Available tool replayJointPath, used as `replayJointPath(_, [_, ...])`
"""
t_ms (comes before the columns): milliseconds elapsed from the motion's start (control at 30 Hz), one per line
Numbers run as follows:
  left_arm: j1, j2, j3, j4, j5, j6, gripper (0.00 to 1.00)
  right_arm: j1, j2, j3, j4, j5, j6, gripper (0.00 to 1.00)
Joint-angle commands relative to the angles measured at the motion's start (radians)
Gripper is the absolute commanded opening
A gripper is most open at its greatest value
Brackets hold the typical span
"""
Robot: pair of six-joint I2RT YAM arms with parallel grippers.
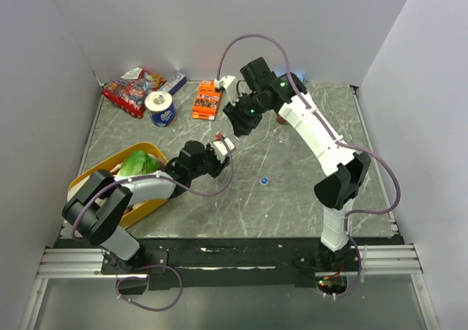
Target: Screw on the bottle caps
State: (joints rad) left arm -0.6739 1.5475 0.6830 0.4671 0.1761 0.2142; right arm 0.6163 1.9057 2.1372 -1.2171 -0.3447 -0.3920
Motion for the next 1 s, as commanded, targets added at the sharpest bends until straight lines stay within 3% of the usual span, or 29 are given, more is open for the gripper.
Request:
replayJointPath(0, [0.0,-0.023,0.027,0.114,0.003,-0.038,0.01,-0.007,-0.014,0.241,-0.024,-0.166,0.149,0.48])
replayJointPath(67, [0.014,-0.029,0.009,0.091,0.083,-0.019,0.01,-0.084,-0.045,0.292,0.017,-0.255,0.177,0.55])
replayJointPath(133, [0.033,-0.04,-0.002,0.056,0.166,0.023,0.01,-0.121,-0.1,0.233,0.066,-0.384,0.147,0.57])
replayJointPath(233, [0.06,-0.075,-0.016,0.024,0.295,0.102,0.01,-0.136,-0.241,0.034,0.093,-0.482,-0.113,0.58])
replayJointPath(267, [0.066,-0.089,-0.008,0.006,0.356,0.125,0.01,-0.13,-0.301,-0.052,0.078,-0.496,-0.283,0.59])
replayJointPath(433, [0.08,-0.102,0.05,-0.123,0.447,0.267,0.01,-0.029,-0.416,-0.253,-0.025,-0.387,-0.728,0.61])
replayJointPath(667, [0.08,-0.076,0.144,-0.294,0.537,0.335,0.01,0.109,-0.586,-0.54,0.14,-0.235,-0.973,0.64])
replayJointPath(967, [0.079,-0.089,0.139,-0.329,0.556,0.353,0.01,0.138,-0.597,-0.568,0.179,-0.192,-1.032,0.63])
